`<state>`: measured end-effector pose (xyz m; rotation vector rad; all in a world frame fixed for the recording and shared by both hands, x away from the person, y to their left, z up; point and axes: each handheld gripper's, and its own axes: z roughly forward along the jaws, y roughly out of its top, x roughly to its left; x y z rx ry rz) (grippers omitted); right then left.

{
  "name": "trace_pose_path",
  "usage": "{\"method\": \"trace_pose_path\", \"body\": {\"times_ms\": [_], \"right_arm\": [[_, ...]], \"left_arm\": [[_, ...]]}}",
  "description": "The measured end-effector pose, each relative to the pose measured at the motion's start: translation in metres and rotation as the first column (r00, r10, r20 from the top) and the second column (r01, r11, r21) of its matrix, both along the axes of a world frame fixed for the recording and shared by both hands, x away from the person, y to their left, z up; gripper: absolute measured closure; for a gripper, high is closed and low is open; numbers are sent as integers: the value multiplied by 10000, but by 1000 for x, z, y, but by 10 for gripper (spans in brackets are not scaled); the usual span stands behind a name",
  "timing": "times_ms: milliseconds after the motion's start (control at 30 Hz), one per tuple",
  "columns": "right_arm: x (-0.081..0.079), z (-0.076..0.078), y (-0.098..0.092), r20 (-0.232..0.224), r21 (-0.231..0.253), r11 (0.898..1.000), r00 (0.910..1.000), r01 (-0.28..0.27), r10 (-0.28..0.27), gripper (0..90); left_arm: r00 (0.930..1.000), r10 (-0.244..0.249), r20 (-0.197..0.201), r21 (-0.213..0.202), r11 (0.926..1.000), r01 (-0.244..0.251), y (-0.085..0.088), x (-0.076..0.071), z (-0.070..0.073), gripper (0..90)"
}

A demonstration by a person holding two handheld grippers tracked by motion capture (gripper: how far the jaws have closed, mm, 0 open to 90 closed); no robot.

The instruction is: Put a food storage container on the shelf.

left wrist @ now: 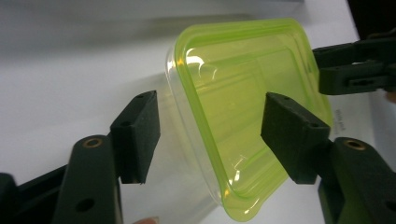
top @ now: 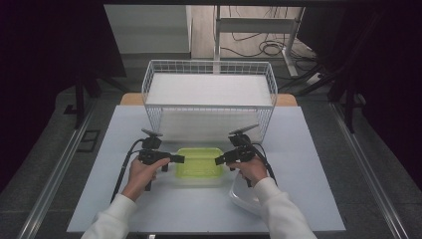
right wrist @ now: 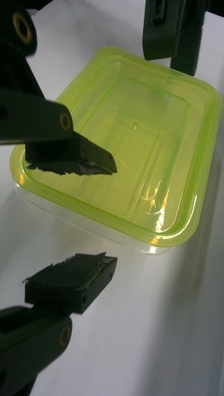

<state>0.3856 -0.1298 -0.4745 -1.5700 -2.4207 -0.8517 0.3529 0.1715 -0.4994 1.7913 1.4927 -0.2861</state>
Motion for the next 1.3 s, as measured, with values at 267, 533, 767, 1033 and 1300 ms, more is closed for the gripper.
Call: {"method": "trace_pose_path", "body": {"times_ms": [267, 533, 767, 1033, 1300], "right_arm": [[3, -6, -2, -516, 258, 9997, 9987, 55, -41, 574], [2, -6, -7, -906, 900, 9957, 9958, 214, -132, 705], [-6, 5, -12, -385, 1012, 9944, 9989, 301, -263, 755], [-18, 23, -22, 676, 1399, 9899, 9976, -237, 143, 770], [-35, 39, -27, 1768, 1369, 9860, 9818, -950, 700, 775]], "left_arm": [[9992, -225, -340, -342, 9992, 213, -3, 1, -8, 488], [9989, 59, -471, -756, 9971, -94, -3, 0, -6, 663], [9999, -98, -42, -651, 9978, 95, -3, -7, 0, 756], [9970, -381, 677, -1287, 9906, 466, 0, -19, 14, 773], [9859, -537, 1583, -1308, 9886, 748, 0, -33, 34, 776]]}}
